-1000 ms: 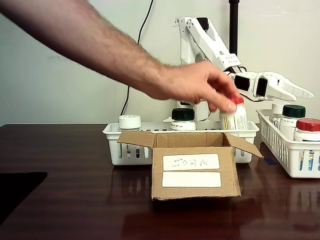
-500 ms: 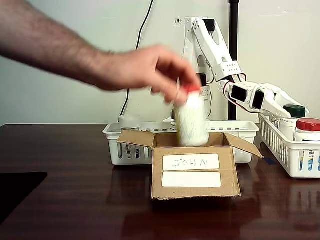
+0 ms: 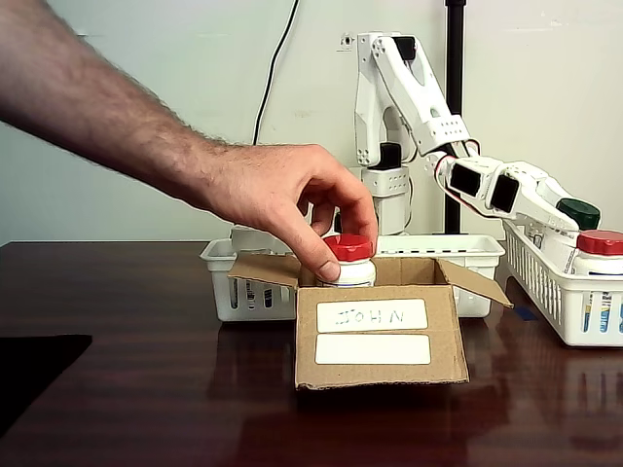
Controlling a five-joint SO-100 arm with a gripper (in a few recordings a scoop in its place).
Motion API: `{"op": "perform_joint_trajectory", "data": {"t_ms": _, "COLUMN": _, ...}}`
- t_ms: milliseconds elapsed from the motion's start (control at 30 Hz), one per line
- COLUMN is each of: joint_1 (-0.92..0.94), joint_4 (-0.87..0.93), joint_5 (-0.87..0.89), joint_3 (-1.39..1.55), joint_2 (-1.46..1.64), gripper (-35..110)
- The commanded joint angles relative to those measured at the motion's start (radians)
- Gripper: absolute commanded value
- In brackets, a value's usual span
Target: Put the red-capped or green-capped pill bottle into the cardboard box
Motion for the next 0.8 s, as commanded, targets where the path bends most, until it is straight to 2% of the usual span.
{"op": "perform_joint_trajectory", "data": {"t_ms": 0, "joint_1": 0.018, "joint_4": 0.206, "joint_5": -0.031, "joint_3": -0.098, "joint_2": 0.275, "gripper": 1}}
{"op": "perform_joint_trajectory", "data": {"t_ms": 167, "joint_1": 0.067, "joint_4": 0.514, "joint_5": -0.097, "joint_3": -0.298, "joint_2": 0.408, "gripper": 0}}
{"op": "perform_joint_trajectory", "data": {"t_ms": 433, "joint_1": 0.179, "joint_4": 0.887, "joint_5": -0.15, "joint_3": -0.67, "joint_2": 0.434, "gripper": 0}}
{"op": "perform_joint_trajectory", "data": {"t_ms": 567, "joint_1": 0.288, "joint_4": 0.992, "joint_5": -0.13, "joint_3": -0.704, "joint_2": 0.477, "gripper": 0}}
{"op": "perform_joint_trajectory", "data": {"t_ms": 767, "joint_1": 0.48, "joint_4": 1.009, "joint_5": -0.107, "joint_3": -0.704, "joint_2": 0.434, "gripper": 0}}
